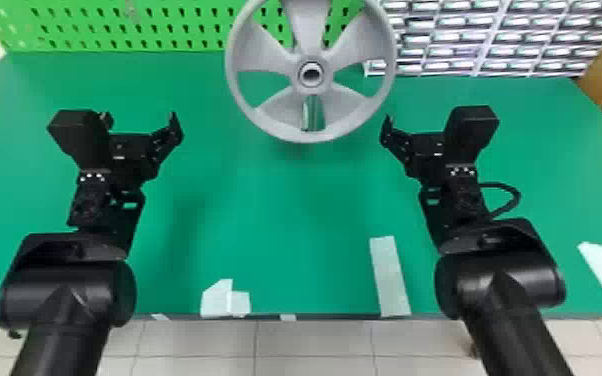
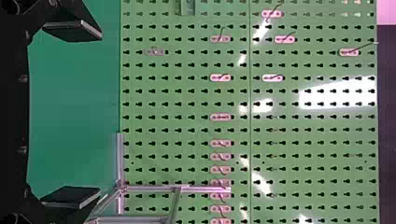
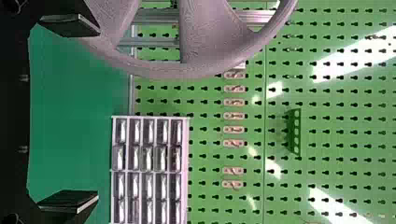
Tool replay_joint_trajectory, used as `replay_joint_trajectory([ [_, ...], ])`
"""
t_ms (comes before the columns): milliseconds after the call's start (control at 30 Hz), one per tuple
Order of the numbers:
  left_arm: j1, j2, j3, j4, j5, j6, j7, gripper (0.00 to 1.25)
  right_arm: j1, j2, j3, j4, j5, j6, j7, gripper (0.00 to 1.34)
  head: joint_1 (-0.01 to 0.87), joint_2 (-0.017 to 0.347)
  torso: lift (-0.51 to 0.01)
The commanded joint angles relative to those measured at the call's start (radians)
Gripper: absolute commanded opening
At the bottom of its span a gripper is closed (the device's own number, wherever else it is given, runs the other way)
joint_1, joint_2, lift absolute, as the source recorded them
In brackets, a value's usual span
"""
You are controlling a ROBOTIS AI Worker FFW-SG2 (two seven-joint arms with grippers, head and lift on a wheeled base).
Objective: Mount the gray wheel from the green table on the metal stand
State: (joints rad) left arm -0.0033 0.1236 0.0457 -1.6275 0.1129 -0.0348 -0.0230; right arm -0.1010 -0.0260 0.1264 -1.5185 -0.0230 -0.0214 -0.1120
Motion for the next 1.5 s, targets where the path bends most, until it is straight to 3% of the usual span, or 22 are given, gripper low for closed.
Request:
replay_joint_trajectory([
  [0,0.000,0.001,0.000,0.000,-0.002,0.003,0.000,1.13,0.001,0.000,-0.004,0.000,0.000,0.000,0.000,1.26,0.867,0.052,-0.100],
  [1467,-0.004,-0.001,0.003,0.000,-0.002,0.009,0.000,1.13,0.001,0.001,-0.005,0.000,-0.003,0.001,0.000,1.25,0.867,0.052,-0.100],
])
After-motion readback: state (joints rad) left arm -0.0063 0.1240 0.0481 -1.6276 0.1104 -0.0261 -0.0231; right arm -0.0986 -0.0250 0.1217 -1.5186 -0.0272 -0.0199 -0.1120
